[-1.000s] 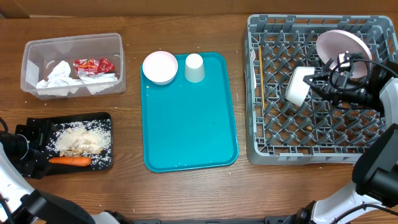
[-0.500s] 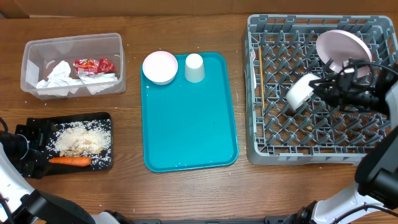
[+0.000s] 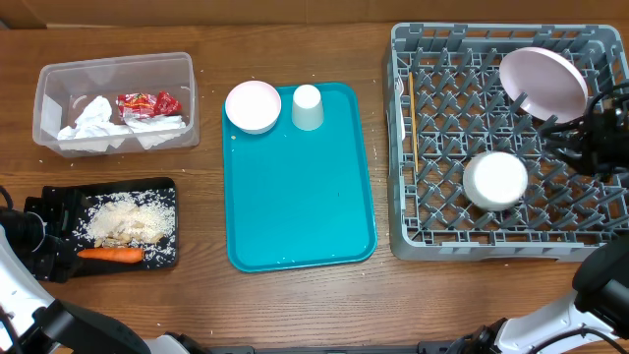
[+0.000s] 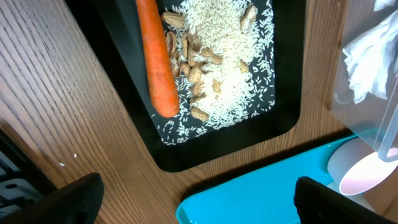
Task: Sort waste into correct bins and load items into the dishwasher rack
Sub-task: 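Move the right gripper to the pink bowl and grasp its rim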
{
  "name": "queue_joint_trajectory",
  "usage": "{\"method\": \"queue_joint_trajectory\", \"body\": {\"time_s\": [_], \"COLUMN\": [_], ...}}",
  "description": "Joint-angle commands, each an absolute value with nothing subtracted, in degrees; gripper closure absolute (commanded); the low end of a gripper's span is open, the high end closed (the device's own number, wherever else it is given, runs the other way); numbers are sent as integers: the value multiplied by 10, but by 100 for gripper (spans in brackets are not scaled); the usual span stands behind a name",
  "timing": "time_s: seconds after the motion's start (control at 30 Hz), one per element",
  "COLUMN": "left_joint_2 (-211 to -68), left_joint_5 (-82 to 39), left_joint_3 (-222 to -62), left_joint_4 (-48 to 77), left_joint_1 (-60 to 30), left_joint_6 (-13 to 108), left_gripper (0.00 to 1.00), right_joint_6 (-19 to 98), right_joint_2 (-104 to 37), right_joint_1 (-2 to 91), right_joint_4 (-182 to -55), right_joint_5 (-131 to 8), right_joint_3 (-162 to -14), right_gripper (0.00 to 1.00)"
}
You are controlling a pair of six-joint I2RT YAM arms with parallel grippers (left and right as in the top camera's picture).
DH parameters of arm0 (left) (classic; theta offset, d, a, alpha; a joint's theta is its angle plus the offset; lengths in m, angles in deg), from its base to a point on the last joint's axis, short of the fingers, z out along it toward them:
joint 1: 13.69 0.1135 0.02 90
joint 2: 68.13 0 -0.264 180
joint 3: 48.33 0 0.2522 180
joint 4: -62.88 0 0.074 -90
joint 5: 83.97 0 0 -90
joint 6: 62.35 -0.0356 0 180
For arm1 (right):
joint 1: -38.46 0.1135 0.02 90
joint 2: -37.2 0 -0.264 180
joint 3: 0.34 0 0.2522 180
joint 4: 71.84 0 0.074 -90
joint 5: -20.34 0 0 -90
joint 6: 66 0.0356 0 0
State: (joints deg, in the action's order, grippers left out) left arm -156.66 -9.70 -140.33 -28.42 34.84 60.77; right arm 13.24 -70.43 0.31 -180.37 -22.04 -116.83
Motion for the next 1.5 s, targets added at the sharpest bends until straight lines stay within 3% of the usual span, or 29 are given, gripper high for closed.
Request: {"method": "queue_joint_trajectory", "body": {"time_s": [0.0, 0.27, 0.33, 0.37, 0.43, 0.47, 0.5, 0.63, 0.8, 1.17, 1.47], "left_joint_2": [-1569, -1569, -1569, -1569, -1569, -1569, -1569, -1569, -1569, -1569, -1569], "left_joint_5": [-99, -99, -99, -99, -99, -99, -99, -99, -99, -99, -99], "left_joint_3": [-1402, -1402, -1402, -1402, -1402, -1402, -1402, -1402, -1402, -1402, -1402], "left_joint_4": [-284, -284, -284, -284, -284, -284, -284, -284, -284, -284, -284], "left_joint_1": [350, 350, 350, 350, 350, 350, 350, 350, 350, 350, 350], "left_joint_6": [615, 615, 615, 615, 615, 615, 615, 615, 615, 615, 615], "left_gripper": [0, 0, 0, 0, 0, 0, 0, 0, 0, 0, 0], "right_joint_6": [189, 250, 268, 282, 309, 331, 361, 468, 545, 673, 726], "right_joint_2": [-686, -620, -612, -611, -613, -618, -625, -692, -781, -920, -981], "right_joint_1": [14, 152, 206, 259, 326, 368, 411, 581, 678, 737, 737], "right_joint_4": [-1814, -1774, -1739, -1711, -1668, -1638, -1606, -1479, -1360, -1149, -1078], "right_joint_5": [-325, -362, -362, -362, -374, -393, -420, -541, -585, -594, -611], "right_joint_3": [-1216, -1219, -1219, -1219, -1218, -1215, -1213, -1213, -1213, -1213, -1213], "right_gripper": [67, 64, 58, 46, 12, 2, 0, 4, 14, 23, 26]}}
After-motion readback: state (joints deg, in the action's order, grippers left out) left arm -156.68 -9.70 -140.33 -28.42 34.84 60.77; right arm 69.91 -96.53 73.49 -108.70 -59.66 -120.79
